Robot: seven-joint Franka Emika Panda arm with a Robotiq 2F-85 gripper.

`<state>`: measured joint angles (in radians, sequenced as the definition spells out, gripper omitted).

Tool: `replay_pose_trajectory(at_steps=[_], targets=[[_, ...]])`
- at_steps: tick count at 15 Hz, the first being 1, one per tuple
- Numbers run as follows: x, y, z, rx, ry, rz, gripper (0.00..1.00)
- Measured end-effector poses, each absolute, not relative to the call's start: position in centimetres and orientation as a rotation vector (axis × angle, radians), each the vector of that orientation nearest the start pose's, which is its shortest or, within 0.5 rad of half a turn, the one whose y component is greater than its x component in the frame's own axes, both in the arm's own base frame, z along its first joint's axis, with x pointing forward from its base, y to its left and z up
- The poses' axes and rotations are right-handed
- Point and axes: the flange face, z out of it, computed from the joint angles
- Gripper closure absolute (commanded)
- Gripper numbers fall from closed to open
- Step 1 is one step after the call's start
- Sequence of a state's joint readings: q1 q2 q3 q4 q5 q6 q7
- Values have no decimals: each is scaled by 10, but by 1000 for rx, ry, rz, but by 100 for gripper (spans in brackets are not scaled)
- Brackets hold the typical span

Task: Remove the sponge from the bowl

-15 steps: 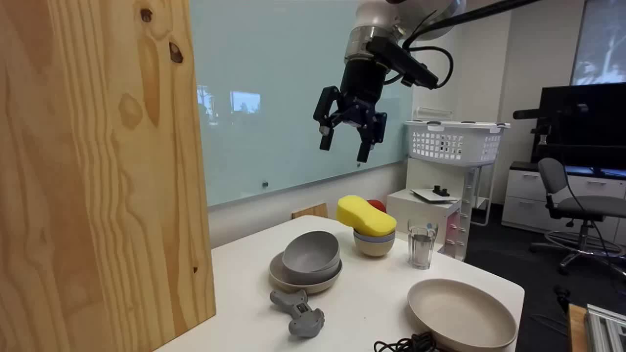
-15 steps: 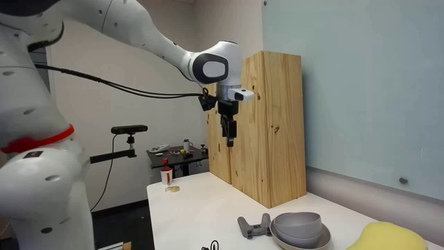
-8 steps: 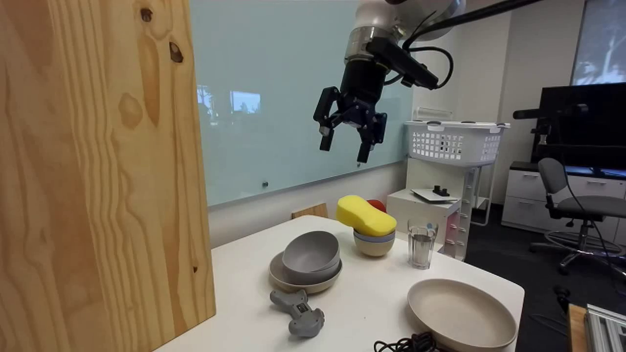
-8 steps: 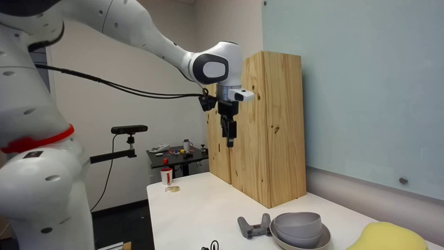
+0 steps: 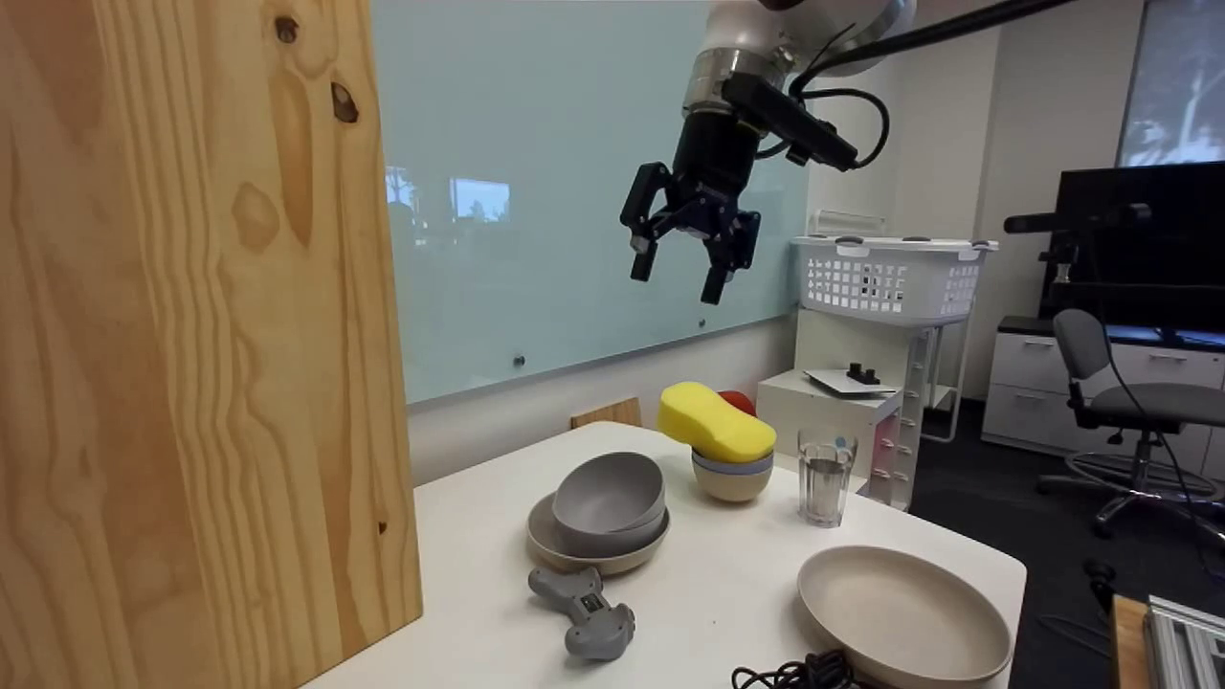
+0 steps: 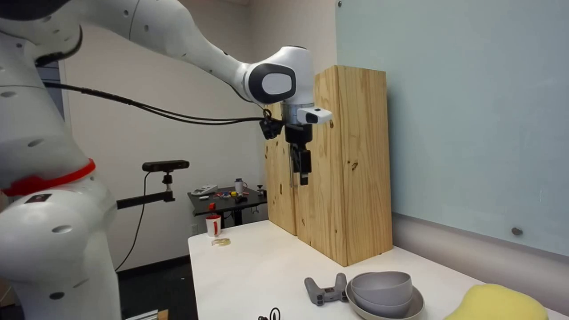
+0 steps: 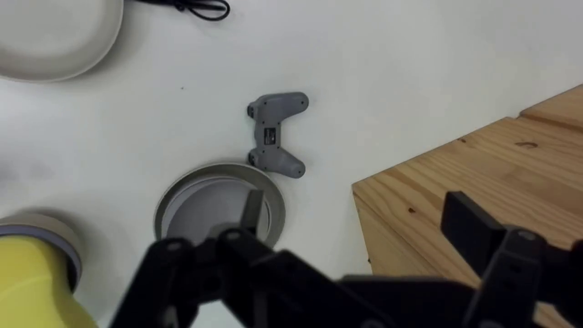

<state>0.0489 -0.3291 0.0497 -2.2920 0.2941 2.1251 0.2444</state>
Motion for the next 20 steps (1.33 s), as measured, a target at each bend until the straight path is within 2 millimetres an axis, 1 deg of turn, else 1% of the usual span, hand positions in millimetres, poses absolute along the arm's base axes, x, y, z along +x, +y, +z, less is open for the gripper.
replay_pose_trajectory(at_steps=[2,4,7,9,12,15,17,20], targets=[[465,36,506,-2865,443,-220,0],[462,6,514,-2925,490,-264,0],[453,-42,519,-3078,577,-275,0],[448,-66,524,-3187,601,-274,0],[447,-92,533,-3310,599,-309,0],[452,-111,536,-3366,589,-394,0],[457,-128,533,-3373,598,-465,0],[465,-162,521,-3369,610,-543,0]])
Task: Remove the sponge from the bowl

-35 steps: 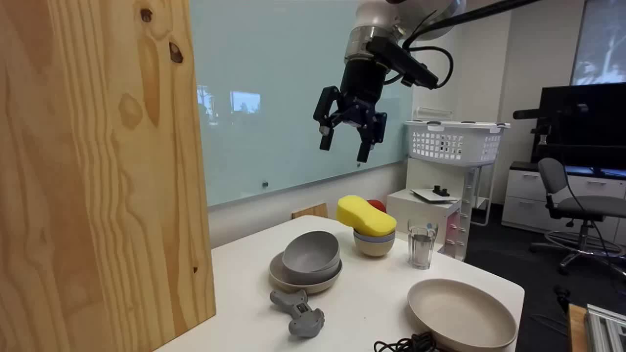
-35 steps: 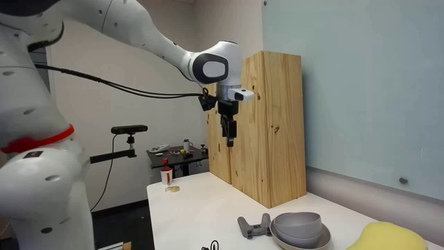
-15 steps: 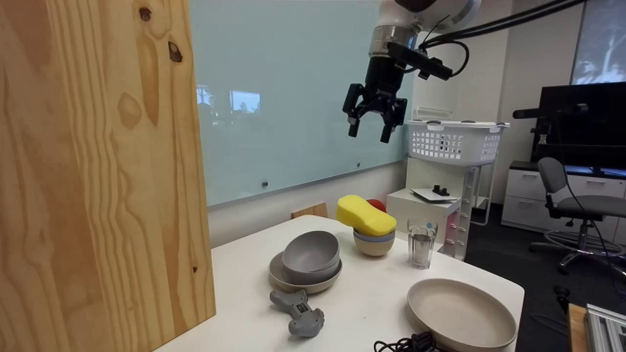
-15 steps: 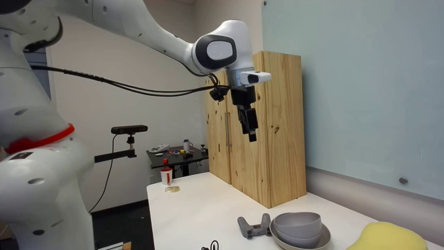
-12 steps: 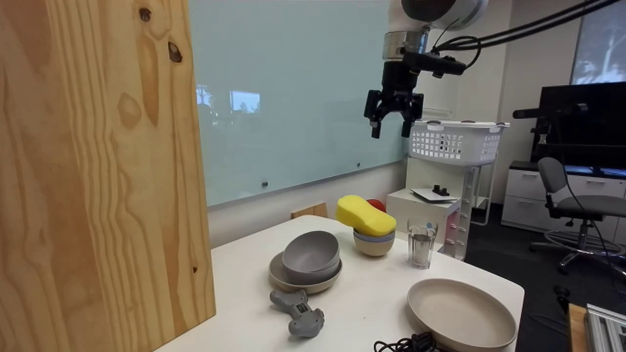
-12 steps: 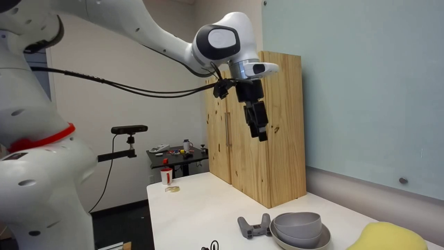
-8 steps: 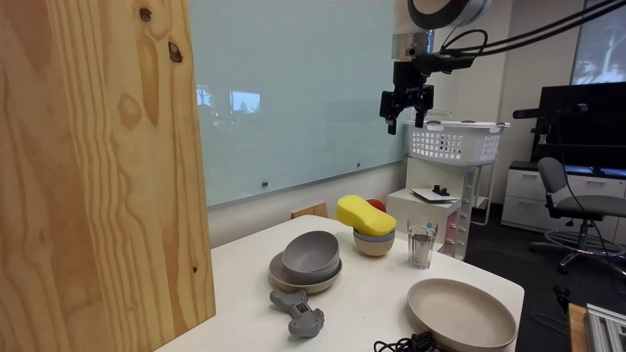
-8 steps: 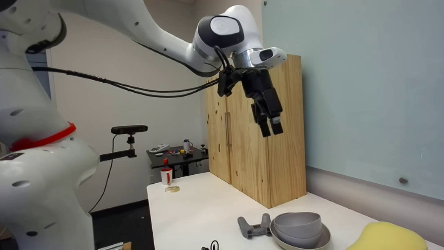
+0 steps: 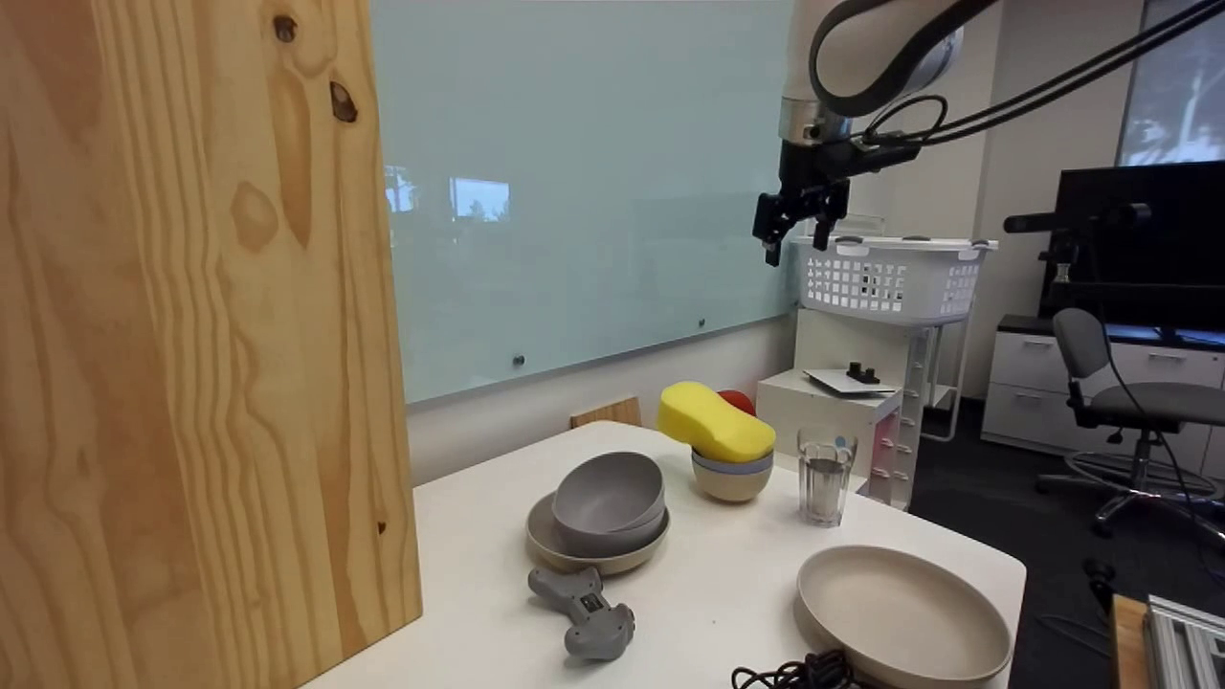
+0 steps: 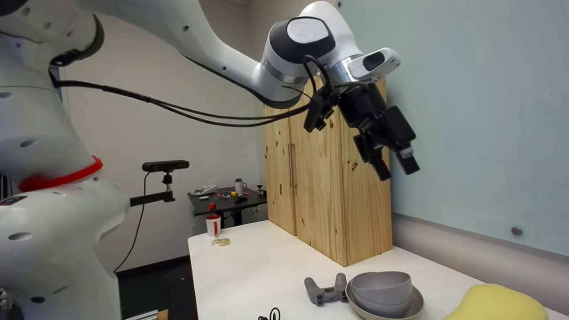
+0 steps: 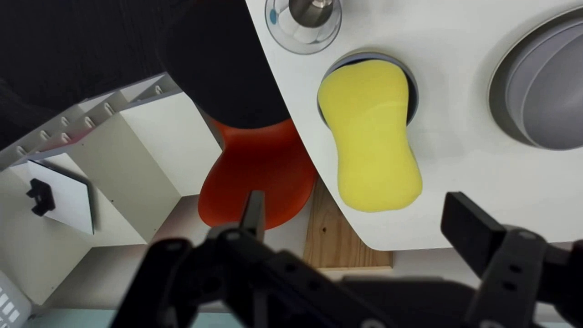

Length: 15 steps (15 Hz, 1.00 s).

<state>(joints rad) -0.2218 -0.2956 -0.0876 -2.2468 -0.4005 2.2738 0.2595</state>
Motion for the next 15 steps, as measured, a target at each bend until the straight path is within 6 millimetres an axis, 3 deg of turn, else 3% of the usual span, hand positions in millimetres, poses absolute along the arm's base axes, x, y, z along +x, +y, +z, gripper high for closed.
replay_pose_trajectory(at_steps=[3,7,10,15], targets=[[478,-192,510,-3357,564,-650,0],[498,-208,495,-3328,487,-764,0],[509,-215,468,-3289,481,-752,0],[524,-223,407,-3210,506,-639,0]])
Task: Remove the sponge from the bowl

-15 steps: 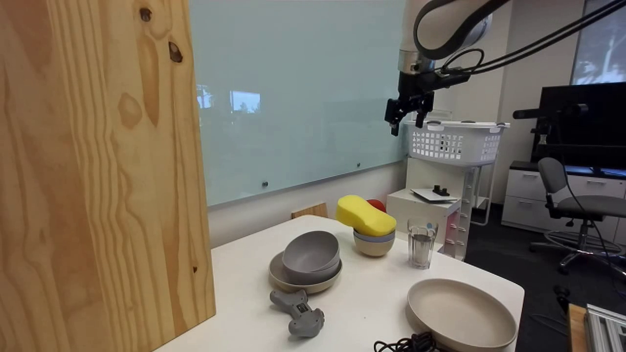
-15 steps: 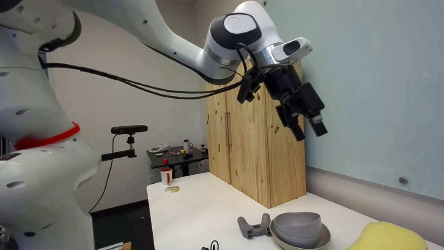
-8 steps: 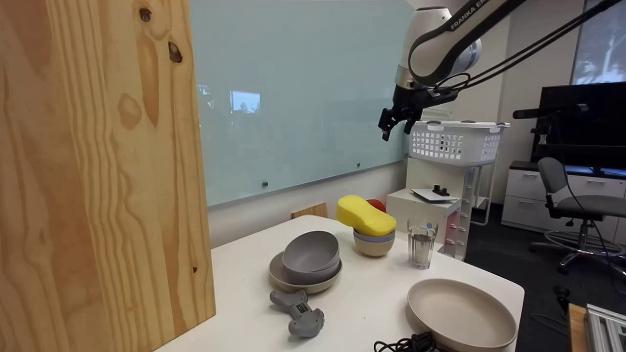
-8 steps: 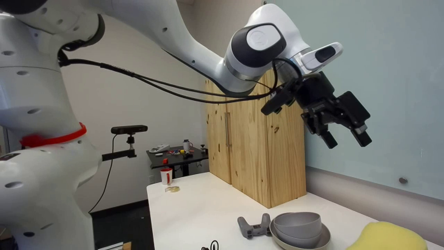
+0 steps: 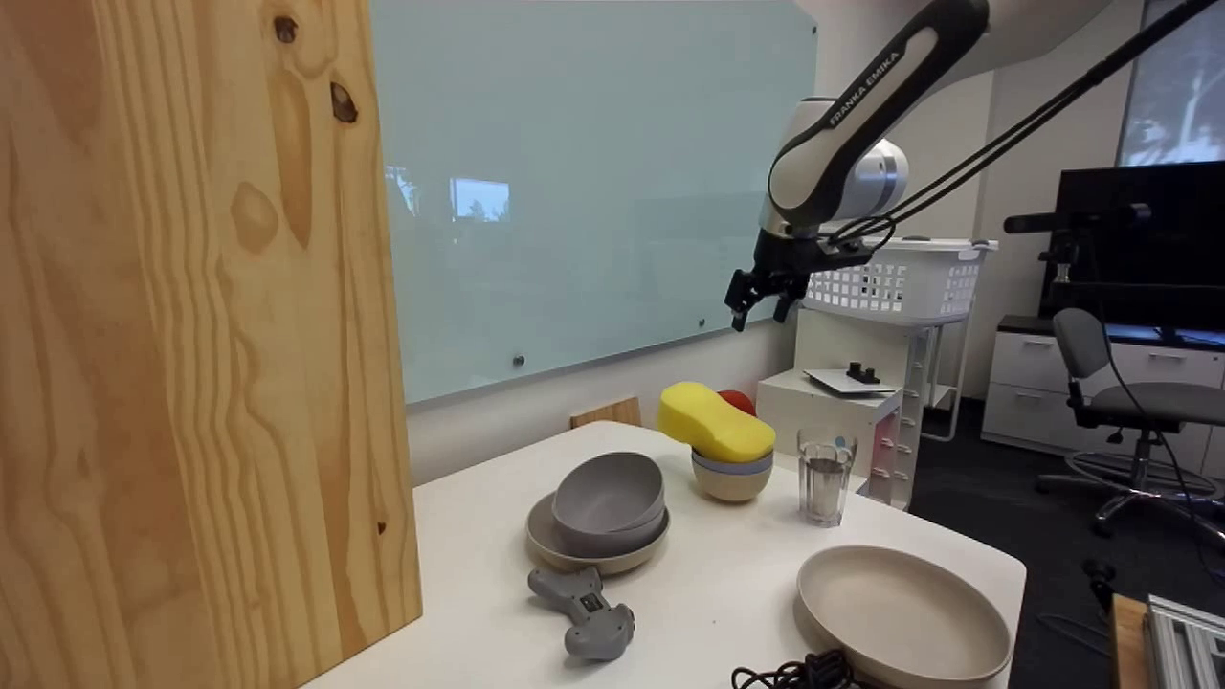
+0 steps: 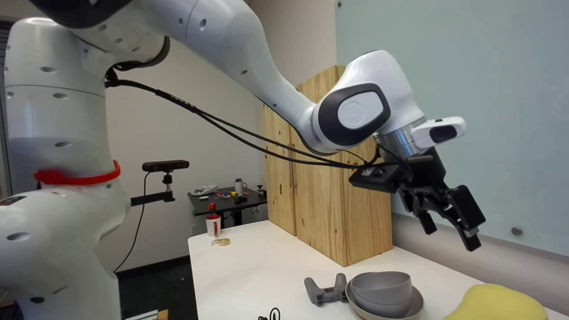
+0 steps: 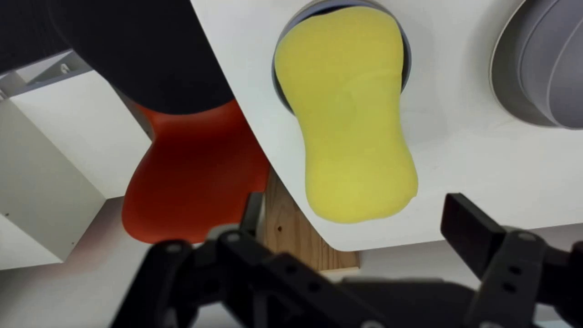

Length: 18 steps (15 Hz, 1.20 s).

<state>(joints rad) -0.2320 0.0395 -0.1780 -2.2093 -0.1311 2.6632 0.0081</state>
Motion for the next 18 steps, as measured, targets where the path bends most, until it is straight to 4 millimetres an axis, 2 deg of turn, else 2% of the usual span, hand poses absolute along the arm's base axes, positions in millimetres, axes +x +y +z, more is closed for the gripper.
replay_pose_trajectory(at_steps=[5,11,13,16,18], targets=[[536,-231,359,-3201,449,-523,0],[559,-253,333,-3258,418,-512,0],[566,-248,331,-3247,415,-512,0],[579,-222,341,-3209,381,-548,0],[582,-215,345,-3205,366,-561,0]])
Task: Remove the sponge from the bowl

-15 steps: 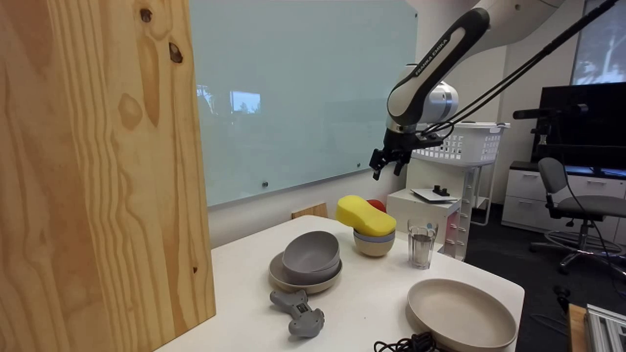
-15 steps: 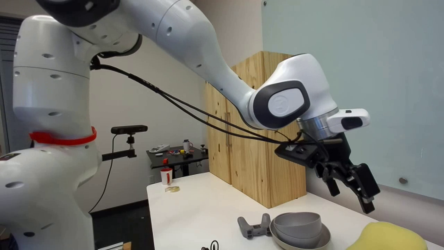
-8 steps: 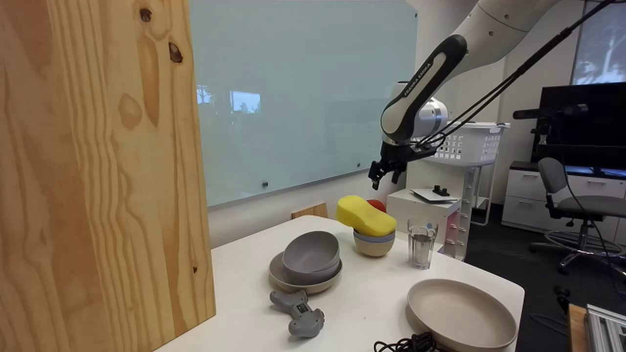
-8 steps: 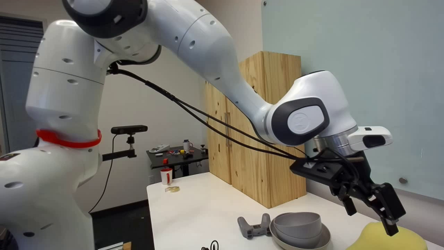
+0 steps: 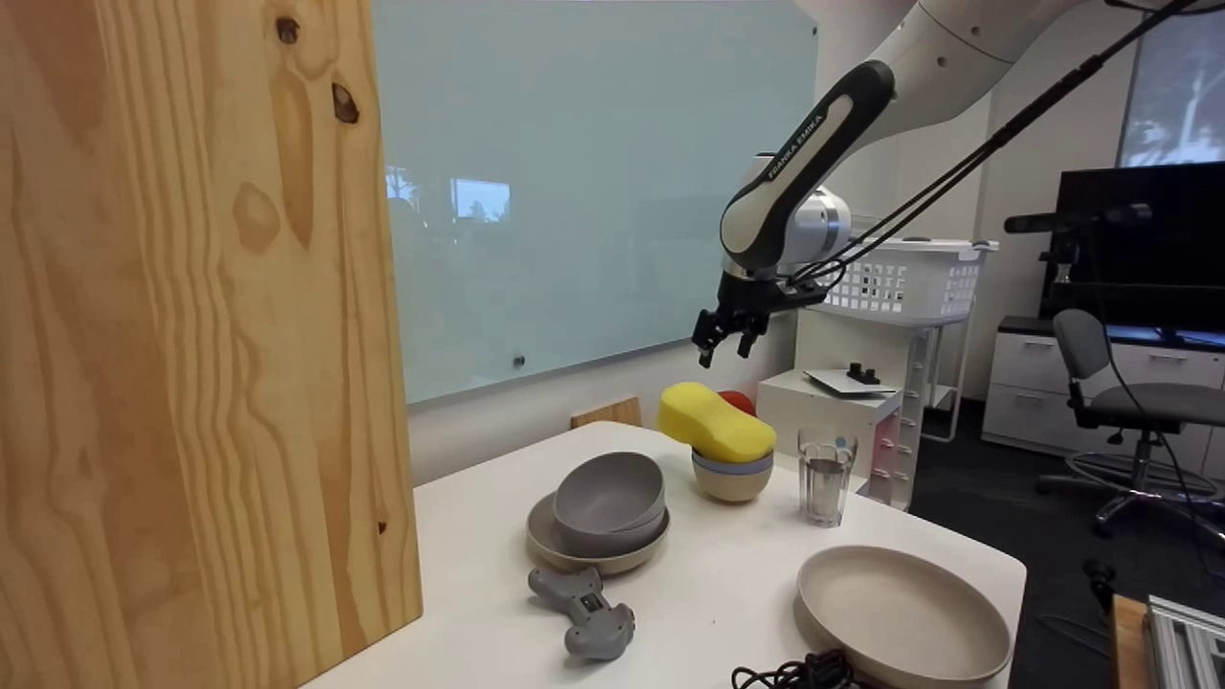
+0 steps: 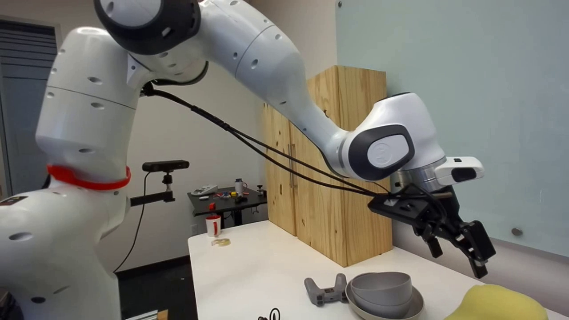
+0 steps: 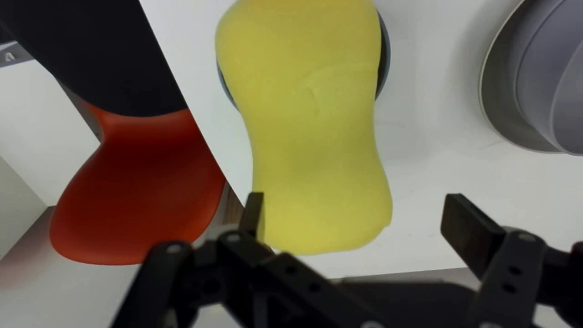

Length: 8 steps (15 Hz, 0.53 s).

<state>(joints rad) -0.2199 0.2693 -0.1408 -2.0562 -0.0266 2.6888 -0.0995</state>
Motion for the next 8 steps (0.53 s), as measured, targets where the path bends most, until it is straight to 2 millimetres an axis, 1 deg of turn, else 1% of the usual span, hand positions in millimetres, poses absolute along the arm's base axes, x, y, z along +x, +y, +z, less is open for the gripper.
replay_pose_trajectory(at_steps=[3,8], targets=[[579,-221,346,-3208,384,-562,0],[580,-222,347,-3208,385,-565,0]])
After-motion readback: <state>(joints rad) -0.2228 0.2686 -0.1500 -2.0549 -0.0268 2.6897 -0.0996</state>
